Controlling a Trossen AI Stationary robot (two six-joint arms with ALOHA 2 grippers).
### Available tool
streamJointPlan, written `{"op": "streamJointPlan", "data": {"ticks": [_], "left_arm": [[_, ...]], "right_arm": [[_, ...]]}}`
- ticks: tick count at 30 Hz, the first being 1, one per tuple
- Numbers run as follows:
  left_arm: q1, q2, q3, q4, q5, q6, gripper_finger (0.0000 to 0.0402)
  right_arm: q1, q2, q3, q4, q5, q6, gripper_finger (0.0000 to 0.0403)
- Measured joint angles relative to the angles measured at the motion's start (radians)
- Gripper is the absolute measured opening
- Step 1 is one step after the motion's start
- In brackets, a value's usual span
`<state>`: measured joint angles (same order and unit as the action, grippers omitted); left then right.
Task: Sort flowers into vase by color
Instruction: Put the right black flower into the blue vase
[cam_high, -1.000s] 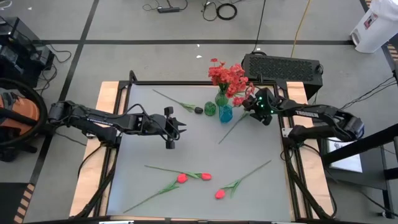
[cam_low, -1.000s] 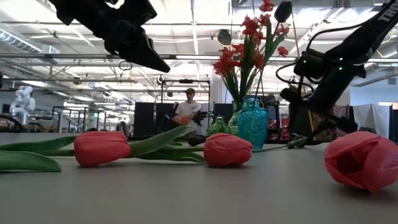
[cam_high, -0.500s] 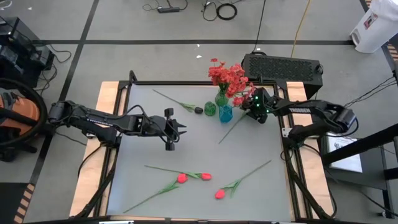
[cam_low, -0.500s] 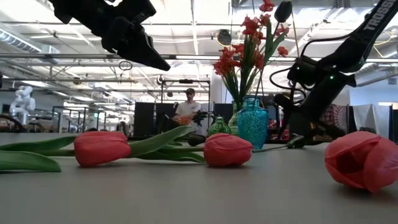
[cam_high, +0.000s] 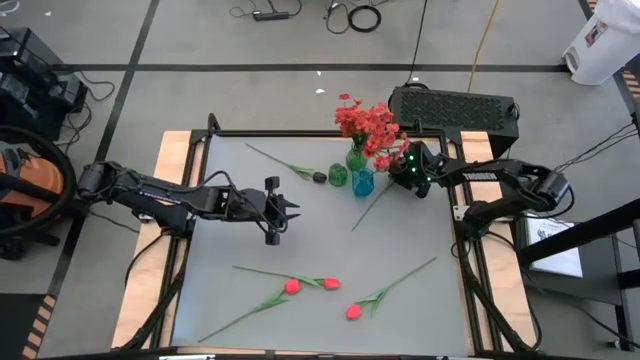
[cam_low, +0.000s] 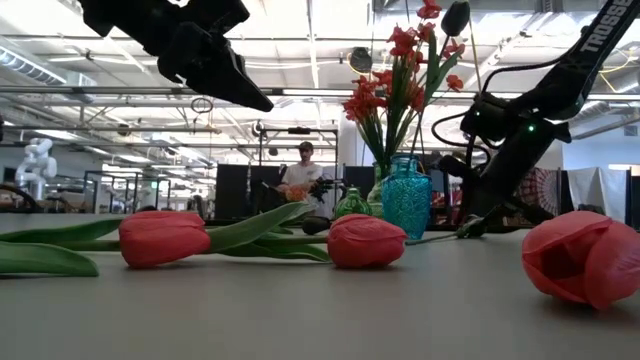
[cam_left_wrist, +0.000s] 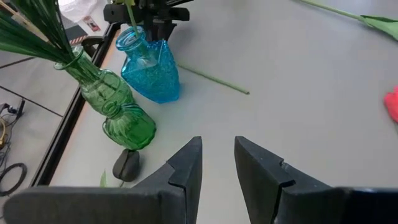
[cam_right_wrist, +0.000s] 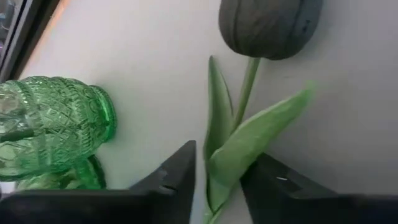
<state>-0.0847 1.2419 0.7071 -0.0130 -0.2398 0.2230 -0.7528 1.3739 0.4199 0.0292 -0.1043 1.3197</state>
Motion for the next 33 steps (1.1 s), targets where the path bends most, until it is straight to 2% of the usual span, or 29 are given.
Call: {"op": "streamJointPlan", "data": {"ticks": [6,11,16,22,33], "left_arm": [[-0.008,0.000,0.000,0.000,0.000,-0.001,0.0102],[-0.008,0.000,0.000,0.000,-0.002,-0.007,0.0102],[-0.007,0.000,0.000,0.003,-0.004,-0.008,0.0102],[-0.008,0.000,0.000,0.015,-0.004,-0.034,0.0102],[-0.007,0.000,0.000,0.103,-0.004,-0.084,0.0102]], "right_arm": [[0.000,0.001,-0.002,-0.003,0.008,-0.061,0.0013],[0.000,-0.018,-0.002,-0.001,0.008,-0.131,0.0009],[0.000,-0.093,-0.002,-0.033,0.011,-0.208,0.0003],[0.000,-0.269,-0.002,-0.198,0.054,-0.297,0.0002],[0.002,-0.718,-0.002,-0.489,0.061,-0.420,0.0001]]}}
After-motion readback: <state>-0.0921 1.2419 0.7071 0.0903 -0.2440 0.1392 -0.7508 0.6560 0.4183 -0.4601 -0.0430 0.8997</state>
